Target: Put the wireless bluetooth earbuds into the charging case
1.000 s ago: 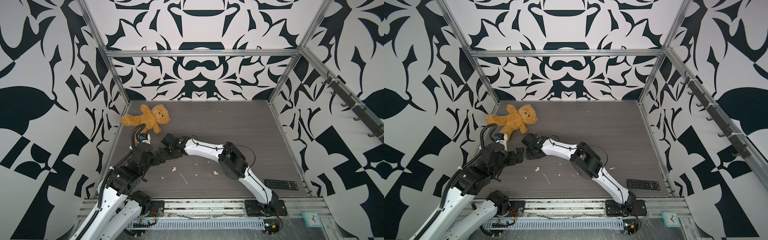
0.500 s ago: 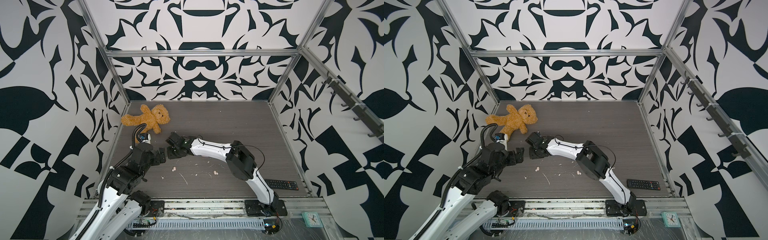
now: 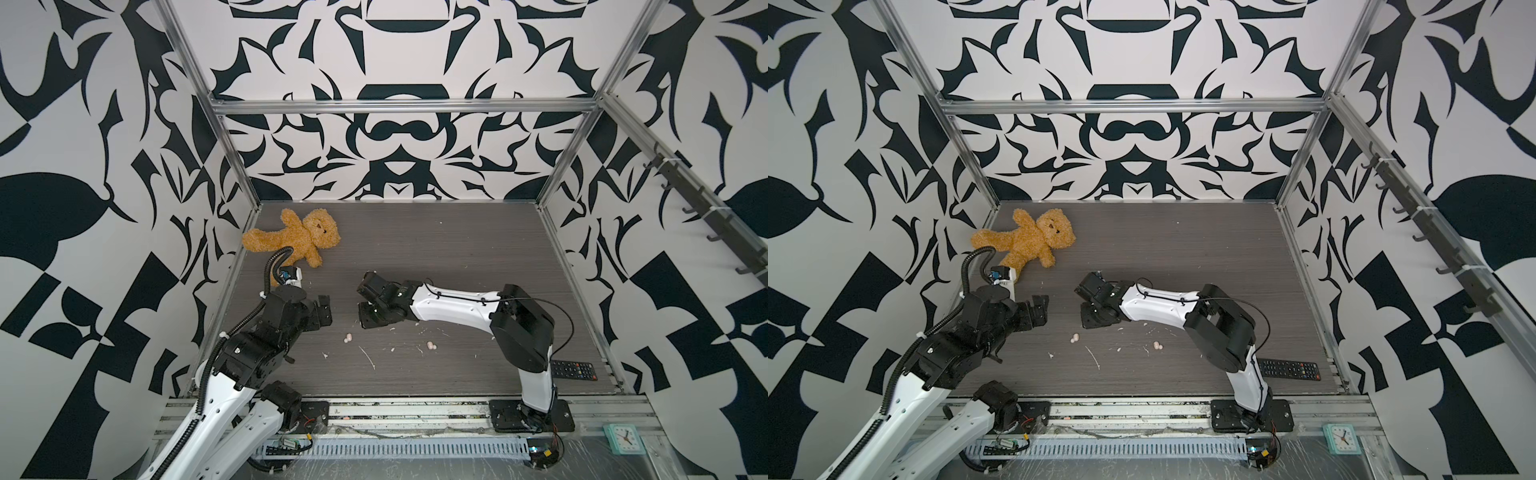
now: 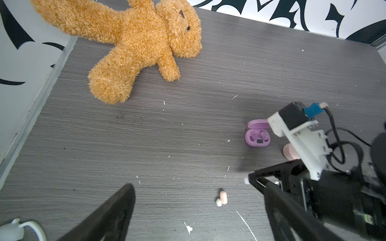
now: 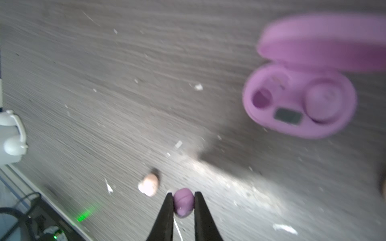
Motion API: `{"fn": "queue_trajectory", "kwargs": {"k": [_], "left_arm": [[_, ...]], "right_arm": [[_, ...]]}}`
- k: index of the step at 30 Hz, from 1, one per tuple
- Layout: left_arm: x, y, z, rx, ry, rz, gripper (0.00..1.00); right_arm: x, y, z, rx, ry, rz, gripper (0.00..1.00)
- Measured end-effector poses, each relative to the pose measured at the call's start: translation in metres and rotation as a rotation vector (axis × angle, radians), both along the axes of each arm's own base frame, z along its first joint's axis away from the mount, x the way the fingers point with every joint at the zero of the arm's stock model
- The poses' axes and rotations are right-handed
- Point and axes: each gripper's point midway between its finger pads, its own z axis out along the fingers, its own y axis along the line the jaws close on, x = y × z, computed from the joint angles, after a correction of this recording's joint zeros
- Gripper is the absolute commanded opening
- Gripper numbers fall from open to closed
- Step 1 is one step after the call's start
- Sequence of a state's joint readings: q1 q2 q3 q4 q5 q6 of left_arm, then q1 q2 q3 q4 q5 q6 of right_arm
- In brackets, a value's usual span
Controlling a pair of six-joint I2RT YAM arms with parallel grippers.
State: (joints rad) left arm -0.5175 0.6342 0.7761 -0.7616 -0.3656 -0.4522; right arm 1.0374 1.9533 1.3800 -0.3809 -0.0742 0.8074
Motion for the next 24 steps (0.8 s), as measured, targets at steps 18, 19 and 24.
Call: {"fn": "queue_trajectory", "kwargs": {"k": [18,19,24], "left_arm": [[0.000,-0.003,-0.002,-0.004,0.013,-0.012,0.99],[0.000,-0.003,-0.002,-0.004,0.013,-0.012,0.99],[0.000,-0.004,-0.003,-0.006,0.014,-0.014,0.99]], "right_arm": [[-0.032,-0.040,-0.033,-0.040,0.091,-0.006,0.21],[-0.032,-0.040,-0.033,-0.039,0.093,-0.004,0.22],[-0.034,-0.039,-0.033,-0.035,0.102,0.000,0.26]]}}
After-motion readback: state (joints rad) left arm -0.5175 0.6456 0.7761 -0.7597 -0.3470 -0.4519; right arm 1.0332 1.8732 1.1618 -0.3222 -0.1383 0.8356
